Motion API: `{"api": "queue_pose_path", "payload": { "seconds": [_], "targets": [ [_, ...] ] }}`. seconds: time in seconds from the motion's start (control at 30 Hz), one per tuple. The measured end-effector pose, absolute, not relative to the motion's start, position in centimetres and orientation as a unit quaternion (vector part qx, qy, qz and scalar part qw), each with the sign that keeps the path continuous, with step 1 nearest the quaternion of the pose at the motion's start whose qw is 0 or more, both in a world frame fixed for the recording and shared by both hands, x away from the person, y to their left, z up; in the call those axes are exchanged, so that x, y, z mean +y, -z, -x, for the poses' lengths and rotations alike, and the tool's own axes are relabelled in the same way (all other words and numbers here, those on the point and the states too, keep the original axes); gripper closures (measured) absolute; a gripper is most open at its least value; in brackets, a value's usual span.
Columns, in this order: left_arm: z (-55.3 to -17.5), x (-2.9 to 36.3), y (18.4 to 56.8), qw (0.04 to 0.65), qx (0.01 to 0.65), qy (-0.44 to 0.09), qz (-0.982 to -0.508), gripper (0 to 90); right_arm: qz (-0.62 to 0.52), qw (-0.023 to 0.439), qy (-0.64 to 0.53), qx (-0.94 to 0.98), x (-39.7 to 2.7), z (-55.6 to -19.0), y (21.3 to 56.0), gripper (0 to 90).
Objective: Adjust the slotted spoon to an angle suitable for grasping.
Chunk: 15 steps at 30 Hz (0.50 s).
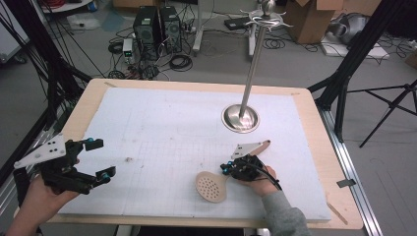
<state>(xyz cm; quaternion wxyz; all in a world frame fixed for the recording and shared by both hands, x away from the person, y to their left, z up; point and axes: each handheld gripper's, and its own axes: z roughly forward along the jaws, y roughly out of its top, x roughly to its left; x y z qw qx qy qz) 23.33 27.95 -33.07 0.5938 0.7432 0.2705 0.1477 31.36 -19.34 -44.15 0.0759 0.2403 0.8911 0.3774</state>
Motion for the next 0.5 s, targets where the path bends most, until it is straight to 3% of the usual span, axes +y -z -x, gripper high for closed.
{"api": "queue_pose_path", "payload": {
  "seconds": [0.5],
  "targets": [
    [-23.8,27.7,33.1,0.596,0.271,-0.144,-0.742,1.8,-0.223,0.042,-0.389,0.893,-25.2,-28.7,44.2,90.0]
  ]
}}
